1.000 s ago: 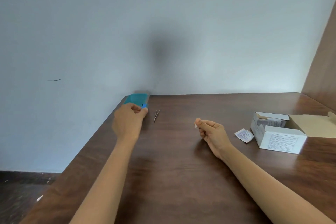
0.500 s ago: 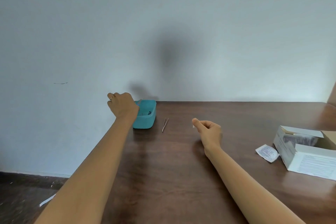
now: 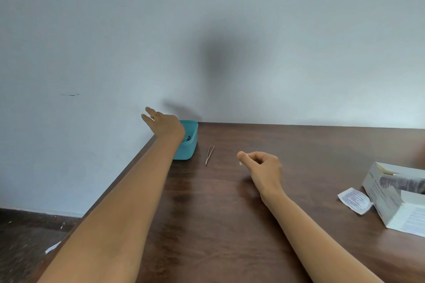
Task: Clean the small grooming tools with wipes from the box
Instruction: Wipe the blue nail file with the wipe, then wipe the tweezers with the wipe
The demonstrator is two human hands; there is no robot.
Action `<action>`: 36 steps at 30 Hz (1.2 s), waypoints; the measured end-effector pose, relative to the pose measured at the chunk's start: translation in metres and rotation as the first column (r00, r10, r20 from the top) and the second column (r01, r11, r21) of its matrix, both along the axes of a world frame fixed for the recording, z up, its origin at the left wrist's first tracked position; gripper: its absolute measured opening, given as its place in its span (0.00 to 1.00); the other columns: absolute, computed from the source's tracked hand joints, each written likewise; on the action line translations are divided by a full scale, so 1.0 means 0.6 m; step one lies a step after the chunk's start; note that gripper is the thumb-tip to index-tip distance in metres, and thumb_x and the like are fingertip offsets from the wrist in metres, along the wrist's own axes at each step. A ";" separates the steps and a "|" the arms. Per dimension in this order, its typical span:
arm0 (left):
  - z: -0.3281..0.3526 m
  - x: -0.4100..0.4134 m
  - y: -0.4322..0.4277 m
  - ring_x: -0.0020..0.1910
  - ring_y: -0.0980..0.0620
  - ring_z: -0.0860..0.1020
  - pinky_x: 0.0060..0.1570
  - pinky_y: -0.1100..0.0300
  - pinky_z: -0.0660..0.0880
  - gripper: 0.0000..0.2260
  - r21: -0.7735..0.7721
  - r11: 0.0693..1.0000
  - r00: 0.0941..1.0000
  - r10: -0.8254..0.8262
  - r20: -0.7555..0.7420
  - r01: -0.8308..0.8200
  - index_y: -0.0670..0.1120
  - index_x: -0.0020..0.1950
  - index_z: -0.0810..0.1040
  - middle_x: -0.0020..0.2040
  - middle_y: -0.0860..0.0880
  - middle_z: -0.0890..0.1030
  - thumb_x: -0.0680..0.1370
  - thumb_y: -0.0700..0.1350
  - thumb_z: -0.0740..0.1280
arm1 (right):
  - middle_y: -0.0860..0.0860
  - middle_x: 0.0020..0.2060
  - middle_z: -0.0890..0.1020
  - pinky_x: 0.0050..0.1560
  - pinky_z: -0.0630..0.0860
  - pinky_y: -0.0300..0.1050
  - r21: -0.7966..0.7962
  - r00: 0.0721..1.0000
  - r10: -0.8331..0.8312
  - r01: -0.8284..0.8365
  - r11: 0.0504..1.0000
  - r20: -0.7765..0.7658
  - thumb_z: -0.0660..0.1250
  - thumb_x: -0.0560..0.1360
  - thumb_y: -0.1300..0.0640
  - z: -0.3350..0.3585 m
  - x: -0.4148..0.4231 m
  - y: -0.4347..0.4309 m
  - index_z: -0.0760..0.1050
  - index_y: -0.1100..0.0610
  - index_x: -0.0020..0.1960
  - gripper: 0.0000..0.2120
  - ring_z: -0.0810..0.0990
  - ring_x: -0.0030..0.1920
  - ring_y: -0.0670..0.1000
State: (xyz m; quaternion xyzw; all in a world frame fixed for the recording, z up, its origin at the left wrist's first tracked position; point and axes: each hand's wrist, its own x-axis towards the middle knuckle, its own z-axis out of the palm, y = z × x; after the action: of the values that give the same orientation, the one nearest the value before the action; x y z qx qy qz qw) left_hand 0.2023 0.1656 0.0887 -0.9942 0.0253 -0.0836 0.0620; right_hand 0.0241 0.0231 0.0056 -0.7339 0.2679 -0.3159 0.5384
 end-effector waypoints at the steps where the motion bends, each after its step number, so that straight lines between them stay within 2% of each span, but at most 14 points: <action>1: -0.001 0.001 -0.001 0.76 0.34 0.44 0.73 0.39 0.44 0.20 0.008 1.000 1.000 -0.001 -0.007 0.001 0.43 0.67 0.72 0.75 0.35 0.59 0.76 0.47 0.64 | 0.45 0.28 0.79 0.38 0.71 0.44 -0.003 1.000 0.002 -0.002 1.000 -0.001 0.71 0.68 0.43 0.000 0.000 0.000 0.81 0.52 0.32 0.14 0.76 0.35 0.45; 5: -0.004 -0.001 0.000 0.76 0.34 0.45 0.73 0.38 0.44 0.19 0.033 0.999 0.999 0.000 -0.043 0.001 0.44 0.67 0.73 0.74 0.36 0.63 0.76 0.47 0.62 | 0.45 0.29 0.80 0.38 0.71 0.43 -0.002 1.000 0.013 -0.013 1.000 0.005 0.71 0.68 0.43 0.002 0.000 0.001 0.81 0.52 0.32 0.14 0.77 0.36 0.45; 8: 0.002 -0.008 0.001 0.76 0.34 0.47 0.73 0.38 0.45 0.21 -0.009 1.000 1.000 -0.011 -0.028 0.010 0.44 0.66 0.74 0.73 0.36 0.65 0.76 0.51 0.66 | 0.46 0.30 0.81 0.39 0.71 0.42 0.018 1.000 0.015 -0.015 1.000 0.021 0.71 0.69 0.44 0.004 -0.002 0.002 0.81 0.53 0.32 0.14 0.78 0.37 0.45; 10: 0.012 -0.018 -0.005 0.75 0.34 0.51 0.73 0.39 0.48 0.22 -0.073 0.995 0.997 -0.061 0.041 0.064 0.43 0.64 0.74 0.71 0.37 0.66 0.74 0.53 0.69 | 0.47 0.32 0.82 0.38 0.71 0.40 0.038 0.999 0.019 -0.020 0.999 0.028 0.71 0.69 0.44 0.006 -0.005 0.002 0.81 0.53 0.33 0.14 0.78 0.38 0.45; 13: 0.029 -0.045 -0.023 0.71 0.37 0.60 0.70 0.44 0.57 0.18 -0.145 0.967 0.960 -0.178 0.214 0.212 0.42 0.61 0.76 0.66 0.39 0.70 0.76 0.51 0.67 | 0.48 0.32 0.82 0.38 0.71 0.39 0.060 0.999 0.027 -0.030 0.998 0.045 0.72 0.69 0.45 0.009 -0.007 0.002 0.81 0.54 0.33 0.14 0.76 0.37 0.44; 16: 0.021 -0.082 -0.052 0.64 0.41 0.66 0.63 0.49 0.63 0.12 -0.045 0.928 0.867 -0.328 0.375 0.371 0.42 0.55 0.78 0.60 0.41 0.74 0.77 0.48 0.63 | 0.48 0.31 0.80 0.38 0.70 0.40 0.099 0.995 0.040 -0.048 0.994 0.088 0.73 0.69 0.47 0.011 -0.008 0.003 0.81 0.55 0.32 0.13 0.74 0.35 0.45; 19: -0.014 -0.113 -0.077 0.67 0.42 0.65 0.71 0.48 0.57 0.10 0.088 0.891 0.814 -0.444 0.374 0.445 0.44 0.54 0.80 0.62 0.41 0.74 0.77 0.46 0.63 | 0.49 0.29 0.76 0.37 0.68 0.40 0.139 0.991 0.047 -0.065 0.988 0.125 0.73 0.70 0.48 0.013 -0.012 0.001 0.81 0.56 0.32 0.14 0.71 0.33 0.46; 22: -0.057 -0.132 -0.087 0.74 0.39 0.59 0.75 0.43 0.46 0.09 0.217 0.896 0.855 -0.437 0.280 0.387 0.45 0.54 0.81 0.68 0.38 0.72 0.78 0.45 0.64 | 0.48 0.28 0.74 0.37 0.68 0.39 0.163 0.988 0.052 -0.076 0.984 0.143 0.73 0.70 0.49 0.014 -0.017 -0.002 0.80 0.56 0.32 0.13 0.69 0.31 0.44; 25: -0.085 -0.149 -0.085 0.76 0.36 0.56 0.72 0.40 0.36 0.07 0.263 0.922 0.915 -0.344 0.210 0.286 0.46 0.52 0.82 0.67 0.37 0.73 0.78 0.44 0.64 | 0.44 0.26 0.74 0.39 0.69 0.38 0.181 0.987 0.049 -0.077 0.981 0.152 0.73 0.70 0.50 0.014 -0.018 -0.004 0.81 0.56 0.32 0.12 0.71 0.32 0.44; 28: -0.096 -0.156 -0.076 0.76 0.37 0.56 0.69 0.39 0.32 0.07 0.232 0.931 0.918 -0.333 0.216 0.283 0.47 0.51 0.81 0.64 0.40 0.76 0.79 0.44 0.63 | 0.45 0.26 0.74 0.39 0.69 0.40 0.189 0.986 0.046 -0.077 0.979 0.162 0.73 0.70 0.50 0.010 -0.016 -0.007 0.80 0.56 0.31 0.13 0.70 0.32 0.45; 32: -0.097 -0.166 -0.064 0.75 0.40 0.59 0.70 0.40 0.32 0.08 0.201 0.919 0.887 -0.383 0.257 0.339 0.47 0.51 0.81 0.63 0.42 0.77 0.80 0.44 0.63 | 0.45 0.26 0.74 0.39 0.68 0.39 0.211 0.983 0.031 -0.070 0.975 0.182 0.74 0.70 0.50 0.010 -0.018 -0.008 0.81 0.55 0.32 0.12 0.70 0.32 0.45; 34: -0.096 -0.177 -0.061 0.74 0.41 0.61 0.72 0.42 0.36 0.09 0.134 0.911 0.865 -0.411 0.286 0.389 0.46 0.52 0.81 0.62 0.42 0.77 0.80 0.43 0.61 | 0.42 0.23 0.74 0.39 0.67 0.38 0.260 0.978 0.025 -0.079 0.962 0.206 0.74 0.71 0.50 0.010 -0.023 -0.012 0.81 0.56 0.34 0.11 0.69 0.31 0.44; 36: -0.096 -0.191 -0.059 0.69 0.42 0.67 0.75 0.43 0.47 0.10 -0.028 0.903 0.865 -0.401 0.302 0.429 0.44 0.53 0.81 0.59 0.43 0.78 0.80 0.43 0.60 | 0.42 0.25 0.74 0.38 0.66 0.38 0.335 0.961 0.022 -0.117 0.935 0.275 0.74 0.71 0.51 0.009 -0.030 -0.017 0.81 0.57 0.36 0.10 0.68 0.31 0.44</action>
State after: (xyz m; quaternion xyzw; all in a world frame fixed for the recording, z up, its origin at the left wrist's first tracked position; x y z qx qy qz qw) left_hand 0.0876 0.1303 0.0308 -0.9442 0.2254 -0.2402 -0.0011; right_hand 0.0063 0.0129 0.0110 -0.5869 0.2185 -0.3399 0.7017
